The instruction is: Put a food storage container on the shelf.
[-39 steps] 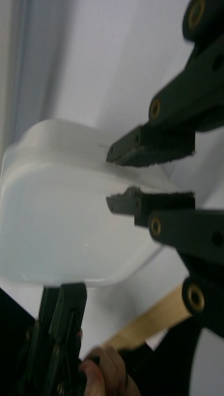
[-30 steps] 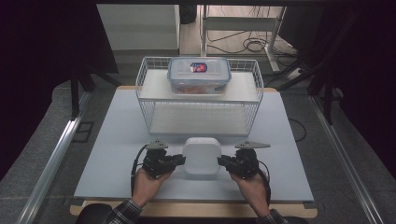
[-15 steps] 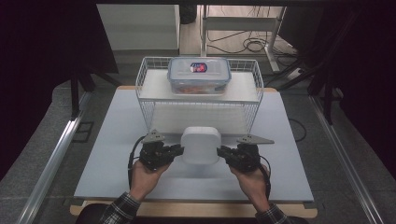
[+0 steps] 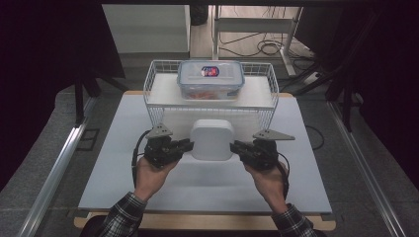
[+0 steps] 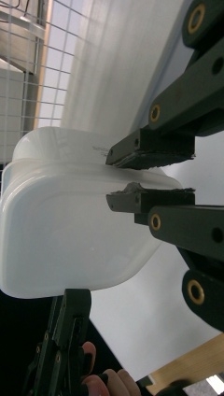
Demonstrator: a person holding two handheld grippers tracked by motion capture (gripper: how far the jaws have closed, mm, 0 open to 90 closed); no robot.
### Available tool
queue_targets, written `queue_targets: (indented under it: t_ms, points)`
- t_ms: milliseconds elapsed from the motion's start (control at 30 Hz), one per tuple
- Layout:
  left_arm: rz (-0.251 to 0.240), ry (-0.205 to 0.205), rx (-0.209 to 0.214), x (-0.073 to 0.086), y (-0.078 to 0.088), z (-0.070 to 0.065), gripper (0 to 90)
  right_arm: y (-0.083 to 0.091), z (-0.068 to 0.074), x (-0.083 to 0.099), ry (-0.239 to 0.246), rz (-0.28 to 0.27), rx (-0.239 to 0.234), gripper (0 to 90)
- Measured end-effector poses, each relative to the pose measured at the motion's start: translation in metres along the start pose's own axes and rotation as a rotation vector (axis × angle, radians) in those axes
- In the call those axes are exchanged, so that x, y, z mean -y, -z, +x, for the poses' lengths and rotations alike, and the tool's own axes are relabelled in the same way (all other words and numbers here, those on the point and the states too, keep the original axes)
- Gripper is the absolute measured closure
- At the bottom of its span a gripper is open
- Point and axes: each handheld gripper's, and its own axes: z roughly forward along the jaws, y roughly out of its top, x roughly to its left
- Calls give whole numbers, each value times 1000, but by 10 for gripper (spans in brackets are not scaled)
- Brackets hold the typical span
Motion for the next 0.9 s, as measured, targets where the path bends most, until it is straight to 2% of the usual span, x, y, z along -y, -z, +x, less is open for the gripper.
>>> queue_targets:
  t_ms: [467, 900]
  points:
    - [-41, -29, -24, -43, 16, 6, 787, 3, -1, -42, 5, -53, -16, 778]
    - [-78, -33, -29, -79, 28, 9, 787, 8, -1, -81, 17, -79, -20, 778]
